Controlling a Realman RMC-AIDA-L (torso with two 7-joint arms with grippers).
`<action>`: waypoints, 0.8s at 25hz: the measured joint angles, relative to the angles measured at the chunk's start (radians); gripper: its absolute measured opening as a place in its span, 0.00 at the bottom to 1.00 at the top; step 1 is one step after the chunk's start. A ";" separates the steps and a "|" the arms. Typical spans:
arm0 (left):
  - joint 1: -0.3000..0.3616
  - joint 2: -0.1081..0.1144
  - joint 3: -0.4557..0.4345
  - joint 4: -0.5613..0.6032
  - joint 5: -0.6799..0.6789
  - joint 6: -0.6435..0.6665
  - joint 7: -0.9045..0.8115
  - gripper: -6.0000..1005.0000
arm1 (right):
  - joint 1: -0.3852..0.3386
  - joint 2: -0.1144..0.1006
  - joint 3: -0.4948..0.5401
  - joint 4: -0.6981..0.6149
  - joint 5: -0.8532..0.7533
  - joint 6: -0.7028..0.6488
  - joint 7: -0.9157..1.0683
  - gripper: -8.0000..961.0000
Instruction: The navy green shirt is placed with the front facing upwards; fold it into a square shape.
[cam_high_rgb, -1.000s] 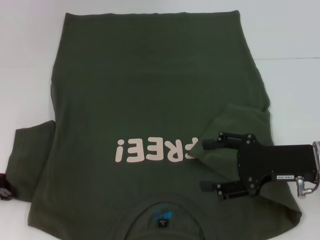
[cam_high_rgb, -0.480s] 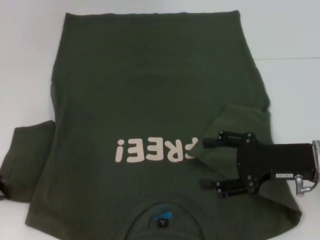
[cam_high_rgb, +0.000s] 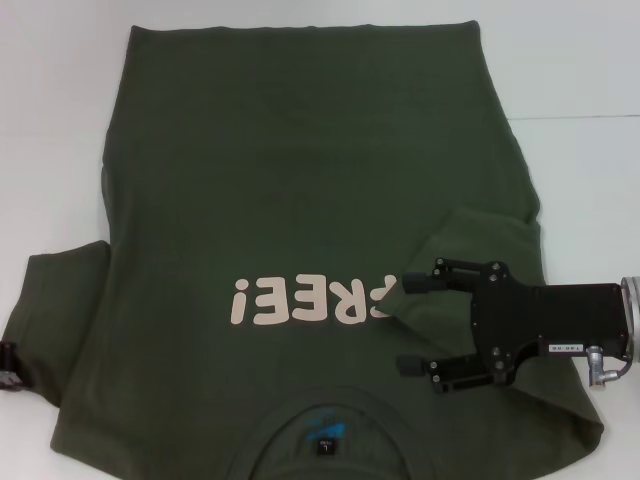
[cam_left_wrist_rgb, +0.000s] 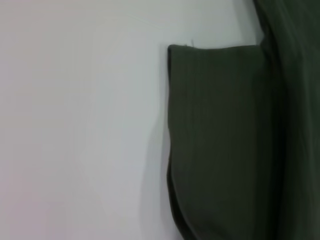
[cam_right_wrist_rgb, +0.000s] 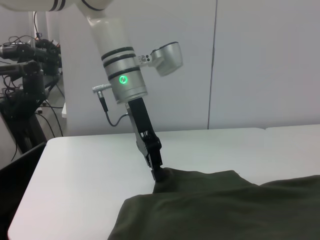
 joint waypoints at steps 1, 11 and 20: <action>-0.001 -0.001 0.005 0.001 0.002 -0.001 0.000 0.05 | 0.000 0.000 0.000 0.000 0.000 0.000 0.000 0.91; 0.013 0.012 0.000 0.022 0.006 -0.038 -0.014 0.04 | 0.000 0.000 0.005 0.000 -0.003 0.004 -0.001 0.91; 0.018 0.015 -0.009 0.025 0.006 -0.087 -0.015 0.04 | 0.000 0.000 0.007 0.000 -0.001 0.005 -0.001 0.90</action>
